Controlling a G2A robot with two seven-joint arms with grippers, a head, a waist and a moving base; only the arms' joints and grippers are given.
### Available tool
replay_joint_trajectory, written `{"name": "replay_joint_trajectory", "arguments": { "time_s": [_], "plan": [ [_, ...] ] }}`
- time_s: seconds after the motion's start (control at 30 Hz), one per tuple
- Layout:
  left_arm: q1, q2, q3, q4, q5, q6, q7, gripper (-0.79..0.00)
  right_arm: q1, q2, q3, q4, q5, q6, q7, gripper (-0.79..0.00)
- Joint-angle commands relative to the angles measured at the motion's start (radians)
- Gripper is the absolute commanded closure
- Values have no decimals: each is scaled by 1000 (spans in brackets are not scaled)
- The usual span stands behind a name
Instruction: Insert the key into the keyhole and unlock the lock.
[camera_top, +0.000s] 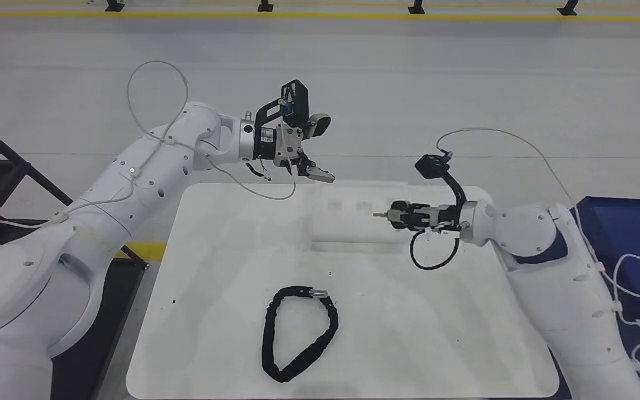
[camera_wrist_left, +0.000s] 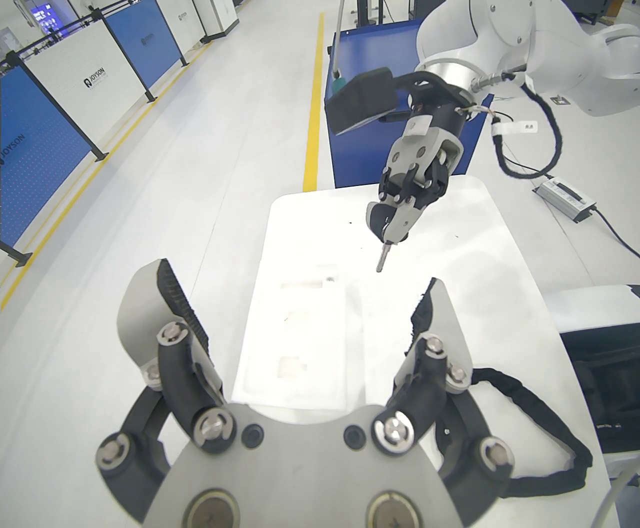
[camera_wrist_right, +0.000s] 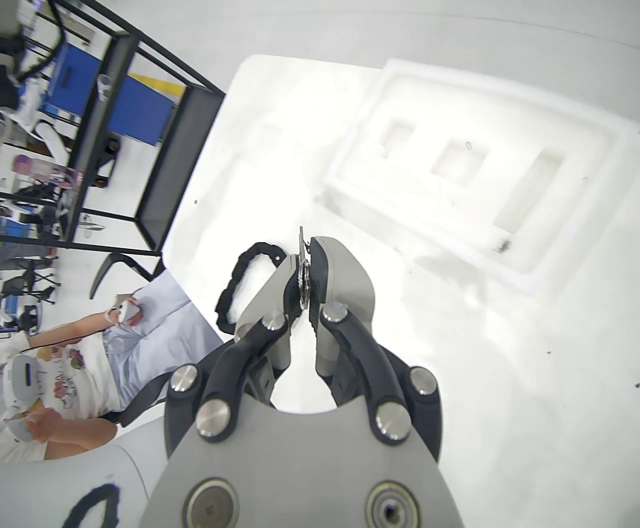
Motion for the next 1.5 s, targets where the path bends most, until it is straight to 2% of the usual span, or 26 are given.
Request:
{"name": "replay_joint_trajectory", "arguments": {
  "time_s": [0.0, 0.17, 0.6, 0.73, 0.8, 1.1, 1.33, 1.47],
  "plan": [
    [0, 0, 0, 0, 0, 0, 0, -785, -21, 3, 26, 0, 46, -21, -14, 0],
    [0, 0, 0, 0, 0, 0, 0, -785, -71, 9, 87, 3, 140, -34, -68, 0],
    [0, 0, 0, 0, 0, 0, 0, -785, -71, 9, 87, 3, 140, -34, -68, 0],
    [1, 15, -39, -36, 72, 86, -12, -785, -71, 9, 87, 3, 140, -34, -68, 0],
    [23, 30, -53, -51, 111, 93, -3, -785, -71, 9, 87, 3, 140, -34, -68, 0],
    [162, 87, -83, -84, 247, 10, 24, -785, -71, 9, 87, 3, 140, -34, -68, 0],
    [252, 105, -90, -120, 363, 0, 89, -785, -71, 9, 87, 3, 140, -34, -68, 0],
    [293, 109, -27, -147, 422, 0, 124, -785, -71, 9, 87, 3, 140, -34, -68, 0]
  ]
}}
